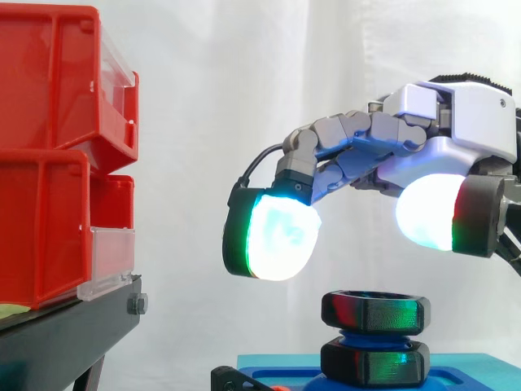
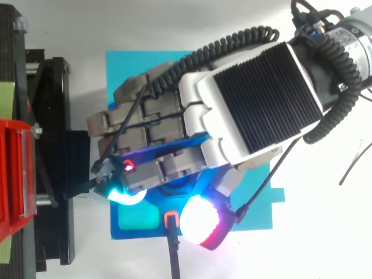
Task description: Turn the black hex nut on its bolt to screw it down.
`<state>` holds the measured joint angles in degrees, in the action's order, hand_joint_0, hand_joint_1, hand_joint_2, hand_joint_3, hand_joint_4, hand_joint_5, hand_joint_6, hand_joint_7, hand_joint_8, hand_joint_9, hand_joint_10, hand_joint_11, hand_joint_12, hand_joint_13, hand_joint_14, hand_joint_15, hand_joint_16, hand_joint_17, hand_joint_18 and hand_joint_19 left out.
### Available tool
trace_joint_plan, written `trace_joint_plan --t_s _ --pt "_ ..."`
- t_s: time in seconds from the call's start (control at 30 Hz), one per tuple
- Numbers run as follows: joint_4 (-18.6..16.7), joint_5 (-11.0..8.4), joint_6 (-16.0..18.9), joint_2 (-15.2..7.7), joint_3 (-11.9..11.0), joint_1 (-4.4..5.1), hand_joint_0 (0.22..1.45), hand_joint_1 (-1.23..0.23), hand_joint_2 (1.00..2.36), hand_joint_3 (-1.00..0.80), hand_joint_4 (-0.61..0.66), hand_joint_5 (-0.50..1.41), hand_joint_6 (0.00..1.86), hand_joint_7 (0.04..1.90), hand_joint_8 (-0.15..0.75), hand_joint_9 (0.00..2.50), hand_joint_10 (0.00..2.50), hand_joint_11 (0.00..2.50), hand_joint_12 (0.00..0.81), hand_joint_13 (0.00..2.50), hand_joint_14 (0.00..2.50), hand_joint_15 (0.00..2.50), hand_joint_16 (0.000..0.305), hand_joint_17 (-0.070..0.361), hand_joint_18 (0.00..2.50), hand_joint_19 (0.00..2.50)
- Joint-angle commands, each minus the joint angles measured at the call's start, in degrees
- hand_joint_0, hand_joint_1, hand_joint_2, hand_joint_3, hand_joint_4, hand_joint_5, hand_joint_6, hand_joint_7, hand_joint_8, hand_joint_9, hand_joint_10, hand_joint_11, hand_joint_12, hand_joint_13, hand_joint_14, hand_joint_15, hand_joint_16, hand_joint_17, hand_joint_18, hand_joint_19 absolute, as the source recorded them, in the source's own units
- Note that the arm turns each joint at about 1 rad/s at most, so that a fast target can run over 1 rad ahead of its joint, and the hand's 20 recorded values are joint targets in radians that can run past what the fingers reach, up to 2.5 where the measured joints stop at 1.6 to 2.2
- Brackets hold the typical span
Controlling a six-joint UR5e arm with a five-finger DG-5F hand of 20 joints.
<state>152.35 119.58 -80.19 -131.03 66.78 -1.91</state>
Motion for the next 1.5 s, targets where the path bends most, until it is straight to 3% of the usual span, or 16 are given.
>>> trace_joint_plan --t_s 0.0,0.37,0.8,1.47 --pt "1.2 -0.31 -0.1 0.0 0.0 0.76 0.49 -0.40 1.00 -0.50 0.28 -0.12 0.50 0.88 0.274 0.55 0.01 0.28 0.323 0.50 0.01 0.18 0.056 0.127 0.51 0.59" --pt "1.3 -1.80 -0.3 0.0 0.0 1.29 0.49 -0.39 1.00 -0.50 0.28 -0.12 0.50 0.89 0.274 0.55 0.01 0.27 0.324 0.49 0.01 0.19 0.056 0.126 0.51 0.59" --pt "1.8 -1.80 -2.3 0.0 0.1 0.76 0.50 -0.34 1.00 -0.50 0.32 -0.07 0.50 0.98 0.272 0.55 0.01 0.24 0.320 0.43 0.01 0.15 0.055 0.125 0.39 0.54" --pt "1.2 -1.80 -2.9 0.0 1.4 0.94 0.50 -0.33 1.00 -0.50 0.32 -0.02 0.50 1.05 0.280 0.63 0.01 0.22 0.319 0.43 0.01 0.15 0.054 0.122 0.38 0.54"
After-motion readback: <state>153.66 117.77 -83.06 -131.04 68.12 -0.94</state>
